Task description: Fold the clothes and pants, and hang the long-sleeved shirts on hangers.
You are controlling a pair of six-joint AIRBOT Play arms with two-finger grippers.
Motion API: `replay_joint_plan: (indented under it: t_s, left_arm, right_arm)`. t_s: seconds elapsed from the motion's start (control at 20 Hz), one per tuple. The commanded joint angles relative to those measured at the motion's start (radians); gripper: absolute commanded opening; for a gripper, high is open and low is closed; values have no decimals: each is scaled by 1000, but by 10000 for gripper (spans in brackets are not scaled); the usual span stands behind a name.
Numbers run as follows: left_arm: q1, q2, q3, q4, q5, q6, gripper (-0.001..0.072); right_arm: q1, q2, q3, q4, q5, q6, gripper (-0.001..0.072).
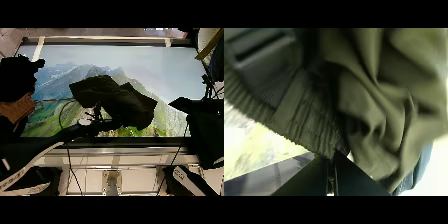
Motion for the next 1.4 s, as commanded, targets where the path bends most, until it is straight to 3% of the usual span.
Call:
replay_joint_plan:
  t_s: [0.0,0.15,0.35,0.45,0.85,1.1,1.3,1.35]
  left_arm:
    - [61,148,2,267,-36,-45,24]
    - [100,196,2,495,-104,-234,23]
    - [115,197,2,853,-260,-521,23]
    - [116,197,2,951,-298,-592,23]
    - [182,197,2,983,-356,-610,23]
    - [218,197,2,987,-367,-609,24]
    - [231,198,2,1010,-395,-610,24]
    - [238,198,2,1010,-401,-609,24]
  right_arm:
    - [37,-43,-24,-4,-78,-1,524]
    - [129,-152,-64,-2,-233,-1,524]
    - [175,-356,-56,120,-375,-5,525]
    - [175,-451,-26,150,-381,-19,525]
    - [175,-554,101,140,-436,-53,499]
    - [190,-607,105,158,-356,-82,495]
    - [266,-626,106,166,-359,-107,471]
    - [284,-626,106,166,-359,-109,434]
